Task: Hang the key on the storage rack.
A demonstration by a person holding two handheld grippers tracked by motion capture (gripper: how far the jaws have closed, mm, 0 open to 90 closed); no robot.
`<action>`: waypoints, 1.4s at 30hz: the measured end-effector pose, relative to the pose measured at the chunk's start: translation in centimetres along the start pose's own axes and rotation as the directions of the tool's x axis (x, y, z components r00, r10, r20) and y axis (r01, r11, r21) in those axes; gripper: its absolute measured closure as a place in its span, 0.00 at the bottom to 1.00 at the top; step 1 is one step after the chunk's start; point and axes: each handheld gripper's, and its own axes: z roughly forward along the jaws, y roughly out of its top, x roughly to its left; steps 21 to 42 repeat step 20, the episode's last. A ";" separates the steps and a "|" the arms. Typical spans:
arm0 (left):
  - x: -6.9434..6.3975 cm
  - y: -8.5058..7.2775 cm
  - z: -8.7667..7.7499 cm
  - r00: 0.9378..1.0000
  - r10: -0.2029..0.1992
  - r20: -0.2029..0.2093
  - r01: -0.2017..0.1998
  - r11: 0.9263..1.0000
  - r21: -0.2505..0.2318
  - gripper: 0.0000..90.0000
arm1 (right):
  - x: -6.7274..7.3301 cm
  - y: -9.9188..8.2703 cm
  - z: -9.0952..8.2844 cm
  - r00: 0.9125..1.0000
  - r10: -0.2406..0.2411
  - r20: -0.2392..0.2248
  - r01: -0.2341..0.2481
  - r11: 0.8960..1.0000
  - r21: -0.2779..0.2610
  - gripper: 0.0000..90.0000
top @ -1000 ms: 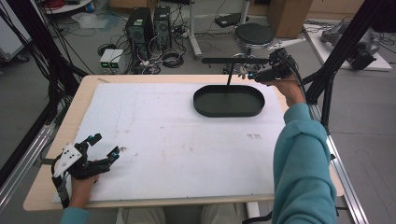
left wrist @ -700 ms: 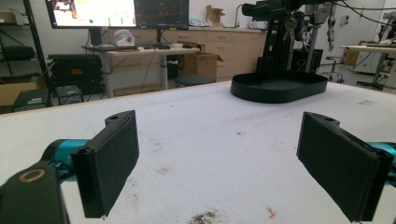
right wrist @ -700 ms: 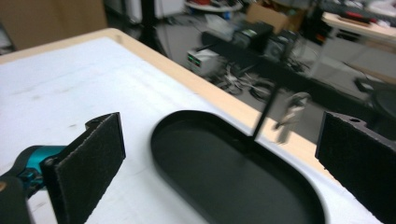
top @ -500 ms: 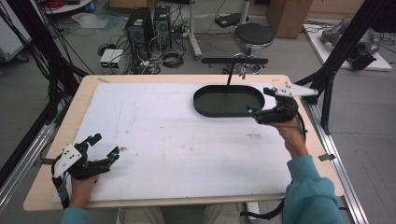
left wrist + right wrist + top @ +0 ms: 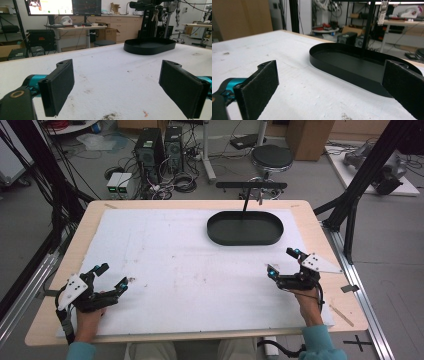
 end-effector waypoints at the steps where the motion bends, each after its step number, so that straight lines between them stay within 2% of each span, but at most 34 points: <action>1: -0.1 0.0 0.0 1.000 -0.003 0.001 0.003 1.000 -0.003 0.15 | 0.1 -0.7 -0.3 1.000 0.009 0.000 -0.009 1.000 -0.022 0.01; 4: -0.1 0.0 0.0 1.000 0.002 -0.002 -0.002 1.000 -0.003 0.15 | 0.2 -1.8 -0.7 1.000 -0.005 0.027 0.006 0.998 -0.069 0.01; 6: -0.1 0.0 0.0 1.000 0.001 -0.002 -0.001 1.000 -0.003 0.15 | 0.2 -2.5 -0.8 1.000 0.010 0.029 -0.006 0.994 -0.106 0.01; 9: -0.1 0.0 0.0 1.000 0.001 -0.002 -0.001 1.000 -0.002 0.15 | 0.2 -3.3 -0.9 0.999 -0.001 0.038 0.005 0.995 -0.104 0.01; 12: 0.0 0.0 0.0 1.000 0.001 -0.003 -0.001 1.000 0.001 0.15 | 0.1 -3.9 -0.9 0.999 0.012 0.032 -0.008 0.995 -0.102 0.01; 14: 0.0 0.0 0.0 1.000 0.002 -0.002 -0.002 1.000 0.003 0.15 | 0.1 -4.0 -1.2 0.999 0.025 0.032 -0.021 0.992 -0.127 0.01; 17: -0.1 0.0 0.0 1.000 -0.005 -0.002 0.005 1.000 -0.005 0.15 | 0.2 -4.0 -1.1 0.999 0.002 0.034 0.002 0.992 -0.123 0.01; 19: -0.1 0.0 -0.1 1.000 0.006 -0.003 -0.006 1.000 -0.011 0.15 | 0.3 -4.0 -1.1 0.999 0.004 0.039 0.001 0.993 -0.122 0.01; 42: -0.1 0.0 -0.1 1.000 0.006 -0.003 -0.006 1.000 -0.011 0.15 | 0.3 -4.0 -1.1 0.999 0.004 0.039 0.001 0.993 -0.122 0.01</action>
